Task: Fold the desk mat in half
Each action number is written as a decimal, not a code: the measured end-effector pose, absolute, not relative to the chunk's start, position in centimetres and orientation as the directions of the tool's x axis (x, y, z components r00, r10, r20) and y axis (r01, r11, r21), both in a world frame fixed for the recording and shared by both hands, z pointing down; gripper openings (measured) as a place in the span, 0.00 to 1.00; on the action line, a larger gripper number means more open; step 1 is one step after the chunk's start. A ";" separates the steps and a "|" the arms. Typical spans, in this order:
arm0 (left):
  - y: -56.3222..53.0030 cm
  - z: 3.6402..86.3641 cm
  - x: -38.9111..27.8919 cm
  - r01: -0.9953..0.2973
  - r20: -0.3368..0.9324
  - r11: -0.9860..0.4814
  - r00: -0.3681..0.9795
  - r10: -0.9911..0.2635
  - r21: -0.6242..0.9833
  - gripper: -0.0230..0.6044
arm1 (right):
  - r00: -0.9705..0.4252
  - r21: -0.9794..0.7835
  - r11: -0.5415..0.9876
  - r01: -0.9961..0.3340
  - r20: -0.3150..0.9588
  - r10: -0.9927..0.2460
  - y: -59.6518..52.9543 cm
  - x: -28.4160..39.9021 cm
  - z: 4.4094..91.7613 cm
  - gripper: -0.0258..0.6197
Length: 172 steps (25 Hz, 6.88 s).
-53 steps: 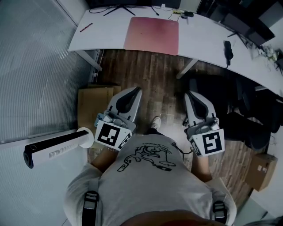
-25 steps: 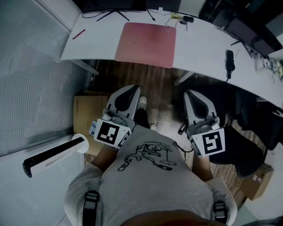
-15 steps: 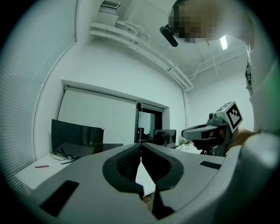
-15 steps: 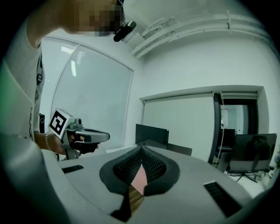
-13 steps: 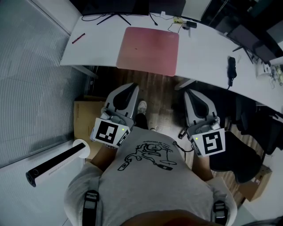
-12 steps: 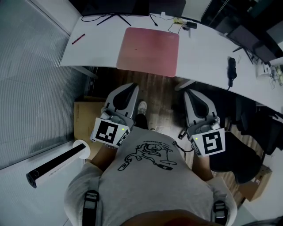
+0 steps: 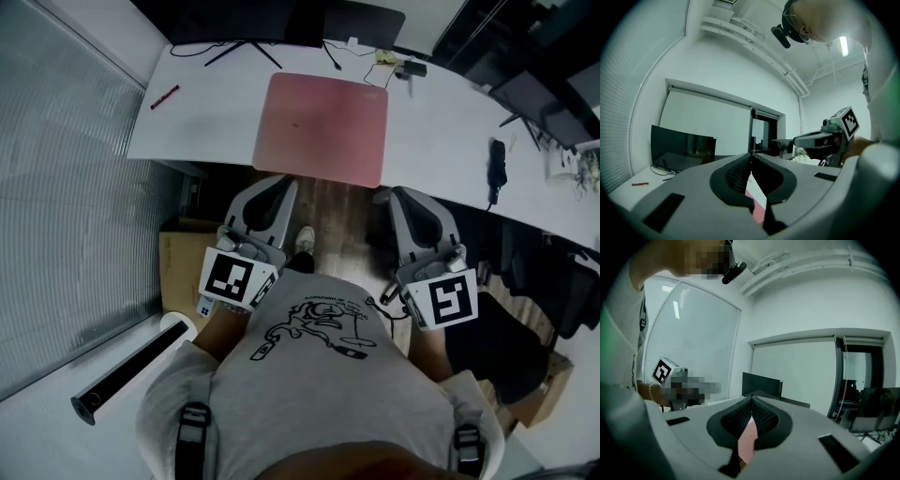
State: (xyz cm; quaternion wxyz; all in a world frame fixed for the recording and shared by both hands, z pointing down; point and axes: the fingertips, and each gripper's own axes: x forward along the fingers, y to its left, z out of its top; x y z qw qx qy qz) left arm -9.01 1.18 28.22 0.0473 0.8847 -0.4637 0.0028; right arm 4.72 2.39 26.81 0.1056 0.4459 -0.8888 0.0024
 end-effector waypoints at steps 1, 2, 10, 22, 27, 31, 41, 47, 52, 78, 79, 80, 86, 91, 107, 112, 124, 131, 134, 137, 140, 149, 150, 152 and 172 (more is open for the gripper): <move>0.4 28.2 -9.4 -0.821 0.048 -0.566 0.570 -0.820 0.082 0.08 | -0.579 0.092 0.602 -0.793 0.191 -0.792 1.6 4.3 26.8 0.05; -0.3 28.2 -9.9 -0.820 0.047 -0.566 0.570 -0.820 0.084 0.08 | -0.580 0.095 0.603 -0.792 0.190 -0.792 0.8 3.8 26.7 0.05; -6.4 28.7 -13.0 -0.819 0.056 -0.566 0.572 -0.818 0.094 0.08 | -0.593 0.108 0.615 -0.781 0.181 -0.785 -5.2 0.6 26.5 0.05; -11.8 30.7 -16.6 -0.810 0.071 -0.577 0.585 -0.808 0.107 0.08 | -0.572 0.110 0.594 -0.797 0.178 -0.800 -10.1 -2.9 27.3 0.05; -12.4 31.8 -17.7 -0.813 0.083 -0.570 0.580 -0.811 0.116 0.08 | -0.568 0.107 0.588 -0.802 0.172 -0.805 -10.6 -3.9 27.3 0.05; -13.2 33.9 -18.7 -0.819 0.115 -0.556 0.572 -0.812 0.145 0.08 | -0.563 0.116 0.583 -0.804 0.169 -0.809 -10.9 -4.1 27.4 0.05; -14.3 39.7 -20.1 -0.845 0.193 -0.510 0.534 -0.823 0.163 0.08 | -0.565 0.126 0.586 -0.800 0.168 -0.808 -11.4 -3.6 27.6 0.05; -15.0 45.6 -21.7 -0.859 0.282 -0.454 0.508 -0.814 0.235 0.10 | -0.575 0.133 0.595 -0.792 0.162 -0.802 -12.1 -4.0 27.7 0.05; -15.0 50.4 -22.8 -0.880 0.356 -0.421 0.474 -0.805 0.221 0.14 | -0.578 0.132 0.597 -0.791 0.157 -0.801 -12.3 -4.2 27.7 0.05; -12.5 71.9 -26.5 -0.866 0.626 -0.161 0.459 -0.630 0.473 0.25 | -0.562 0.103 0.576 -0.811 0.134 -0.816 -11.8 -4.4 27.1 0.05; -12.5 72.4 -26.6 -0.859 0.628 -0.141 0.462 -0.627 0.492 0.26 | -0.562 0.104 0.575 -0.812 0.132 -0.817 -11.7 -4.4 27.1 0.05; -12.5 72.9 -26.7 -0.851 0.627 -0.123 0.466 -0.624 0.510 0.26 | -0.560 0.103 0.574 -0.813 0.132 -0.818 -11.7 -4.4 27.2 0.05; -13.0 75.3 -26.3 -0.787 0.610 -0.040 0.508 -0.608 0.615 0.26 | -0.572 0.136 0.597 -0.791 0.184 -0.799 -11.0 -3.6 28.6 0.05; -13.3 76.5 -26.4 -0.757 0.596 0.008 0.508 -0.621 0.653 0.26 | -0.566 0.136 0.591 -0.795 0.185 -0.804 -10.7 -3.3 28.7 0.05; -13.8 76.3 -25.6 -0.729 0.588 0.050 0.508 -0.630 0.683 0.10 | -0.549 0.117 0.573 -0.812 0.183 -0.816 -11.1 -2.0 28.9 0.05; -13.8 75.4 -25.5 -0.736 0.586 0.041 0.503 -0.635 0.676 0.09 | -0.551 0.114 0.574 -0.811 0.179 -0.815 -11.2 -1.8 28.9 0.05; -14.0 72.5 -23.7 -0.810 0.585 -0.138 0.518 -0.624 0.570 0.09 | -0.549 0.107 0.569 -0.815 0.172 -0.818 -10.7 -1.1 28.9 0.05; -14.2 71.6 -21.9 -0.810 0.574 -0.210 0.546 -0.611 0.547 0.09 | -0.549 0.103 0.569 -0.816 0.170 -0.818 -10.6 -0.8 29.0 0.05; -14.3 71.3 -21.2 -0.812 0.574 -0.241 0.555 -0.602 0.532 0.09 | -0.550 0.102 0.569 -0.816 0.168 -0.818 -10.6 -0.5 28.9 0.05; -14.4 70.9 -20.7 -0.810 0.573 -0.257 0.562 -0.596 0.527 0.09 | -0.547 0.105 0.567 -0.817 0.166 -0.820 -10.4 -0.3 28.8 0.05; -14.4 70.6 -19.9 -0.807 0.571 -0.280 0.571 -0.590 0.519 0.09 | -0.547 0.105 0.566 -0.818 0.164 -0.821 -10.4 0.1 28.8 0.05; -14.4 69.9 -17.8 -0.798 0.563 -0.332 0.594 -0.575 0.503 0.09 | -0.545 0.107 0.564 -0.819 0.164 -0.822 -10.3 0.9 28.8 0.05; -14.4 69.8 -17.6 -0.797 0.562 -0.336 0.596 -0.574 0.502 0.09 | -0.545 0.107 0.564 -0.819 0.163 -0.822 -10.4 1.0 28.7 0.05; -14.4 69.6 -17.2 -0.793 0.559 -0.343 0.601 -0.570 0.503 0.09 | -0.546 0.108 0.564 -0.818 0.163 -0.822 -10.4 1.1 28.7 0.05; -14.2 68.5 -13.8 -0.774 0.549 -0.394 0.630 -0.549 0.495 0.09 | -0.538 0.102 0.555 -0.826 0.153 -0.829 -11.0 2.8 28.5 0.05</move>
